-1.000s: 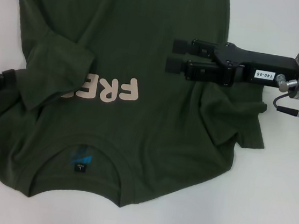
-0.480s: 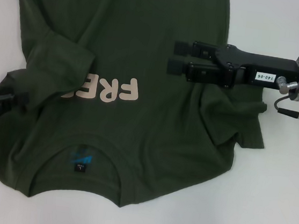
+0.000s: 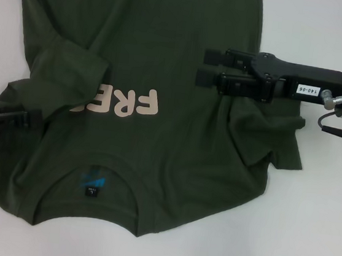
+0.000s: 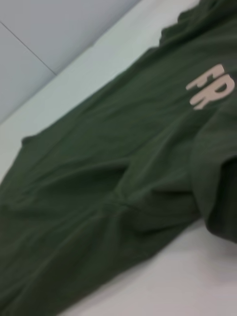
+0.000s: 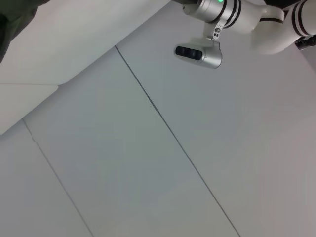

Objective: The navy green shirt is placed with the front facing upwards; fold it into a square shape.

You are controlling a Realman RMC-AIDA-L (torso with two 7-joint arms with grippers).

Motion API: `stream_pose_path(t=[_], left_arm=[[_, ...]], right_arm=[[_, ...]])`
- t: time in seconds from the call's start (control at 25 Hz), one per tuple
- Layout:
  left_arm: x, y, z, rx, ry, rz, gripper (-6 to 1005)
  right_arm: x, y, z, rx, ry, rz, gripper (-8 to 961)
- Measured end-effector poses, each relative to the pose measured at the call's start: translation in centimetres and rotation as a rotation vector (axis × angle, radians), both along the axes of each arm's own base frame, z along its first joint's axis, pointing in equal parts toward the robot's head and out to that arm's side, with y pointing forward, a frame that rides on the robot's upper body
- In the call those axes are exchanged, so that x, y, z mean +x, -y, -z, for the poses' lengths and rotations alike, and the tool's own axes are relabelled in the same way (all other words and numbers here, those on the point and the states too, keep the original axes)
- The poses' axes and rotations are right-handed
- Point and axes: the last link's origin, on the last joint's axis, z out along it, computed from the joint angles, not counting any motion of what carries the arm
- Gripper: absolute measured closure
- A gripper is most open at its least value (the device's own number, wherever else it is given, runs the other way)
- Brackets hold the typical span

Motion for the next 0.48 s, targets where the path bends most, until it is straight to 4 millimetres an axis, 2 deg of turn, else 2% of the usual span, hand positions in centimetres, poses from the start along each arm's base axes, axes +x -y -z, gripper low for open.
stream_pose_path(t=[0.48], left_arm=[[0.02, -0.88, 0.10, -0.025, -0.037, -0.022, 324]], right_arm=[[0.37, 0.10, -0.29, 0.004, 0.002, 0.011, 39]])
